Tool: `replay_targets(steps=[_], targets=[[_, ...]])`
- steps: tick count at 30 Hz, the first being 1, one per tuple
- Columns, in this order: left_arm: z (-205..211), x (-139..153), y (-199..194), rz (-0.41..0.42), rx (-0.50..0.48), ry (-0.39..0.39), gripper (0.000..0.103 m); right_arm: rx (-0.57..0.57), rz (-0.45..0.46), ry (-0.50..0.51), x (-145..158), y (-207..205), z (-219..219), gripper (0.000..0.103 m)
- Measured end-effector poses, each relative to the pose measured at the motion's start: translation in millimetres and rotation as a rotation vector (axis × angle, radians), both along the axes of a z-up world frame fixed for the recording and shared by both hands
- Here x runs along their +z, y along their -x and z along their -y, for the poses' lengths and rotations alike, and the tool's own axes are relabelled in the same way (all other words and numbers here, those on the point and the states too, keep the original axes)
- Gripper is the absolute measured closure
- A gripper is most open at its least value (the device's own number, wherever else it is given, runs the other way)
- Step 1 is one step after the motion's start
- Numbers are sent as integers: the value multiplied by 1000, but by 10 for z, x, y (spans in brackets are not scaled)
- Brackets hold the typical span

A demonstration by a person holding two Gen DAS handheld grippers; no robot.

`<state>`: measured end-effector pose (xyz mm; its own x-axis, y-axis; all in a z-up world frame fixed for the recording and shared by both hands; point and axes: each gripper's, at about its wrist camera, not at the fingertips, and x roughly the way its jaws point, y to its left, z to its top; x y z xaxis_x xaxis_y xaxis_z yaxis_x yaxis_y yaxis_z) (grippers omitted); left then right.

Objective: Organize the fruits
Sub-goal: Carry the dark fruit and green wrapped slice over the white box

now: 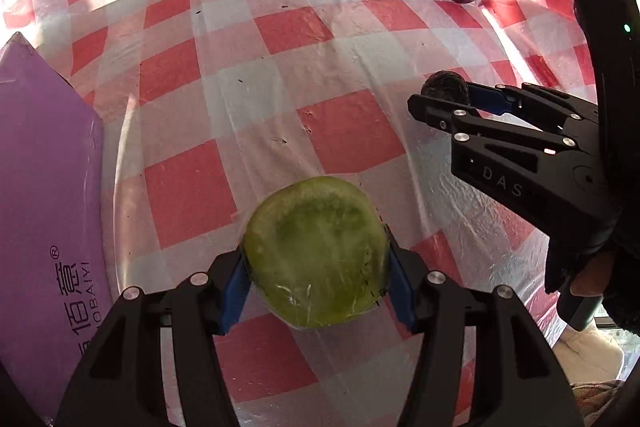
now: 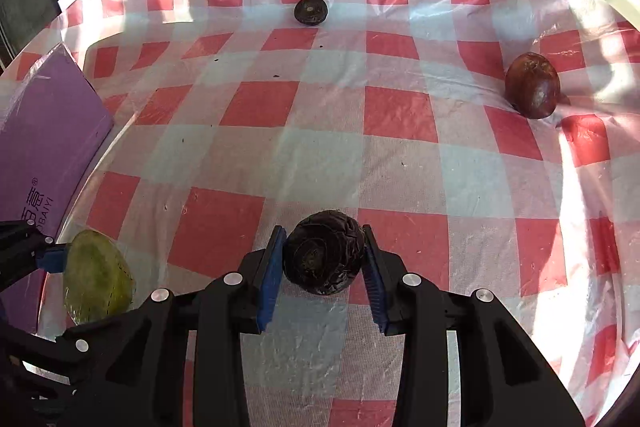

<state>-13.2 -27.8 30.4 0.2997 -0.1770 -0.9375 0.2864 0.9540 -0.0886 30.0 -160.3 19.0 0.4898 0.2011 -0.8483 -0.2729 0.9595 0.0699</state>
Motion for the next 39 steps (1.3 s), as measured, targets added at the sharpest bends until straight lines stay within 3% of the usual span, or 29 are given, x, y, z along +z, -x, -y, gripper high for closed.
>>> replay_targets(steps=[7,14,18,23,29,35,39], targets=[[-8,438,52,134,-116,61,45,-141,-92,-35,1,489,-34,66],[-309,834,296,254,-154,100,45,-257,-146,-32,-36,834,-105,66],[-637,1070,432,325,-124,134,45,-278,-138,-28,35,1015,-269,66],[-1163,1330,524,399,-32,174,45,-256,-88,-47,257,1164,-597,66],[-1860,1493,570,448,106,207,45,-201,41,-102,781,1142,-1038,66],[-2518,1433,576,444,251,201,45,-10,159,-140,1296,1150,-1772,66],[-2895,1356,557,422,341,179,44,172,199,-117,1446,1206,-2317,66]])
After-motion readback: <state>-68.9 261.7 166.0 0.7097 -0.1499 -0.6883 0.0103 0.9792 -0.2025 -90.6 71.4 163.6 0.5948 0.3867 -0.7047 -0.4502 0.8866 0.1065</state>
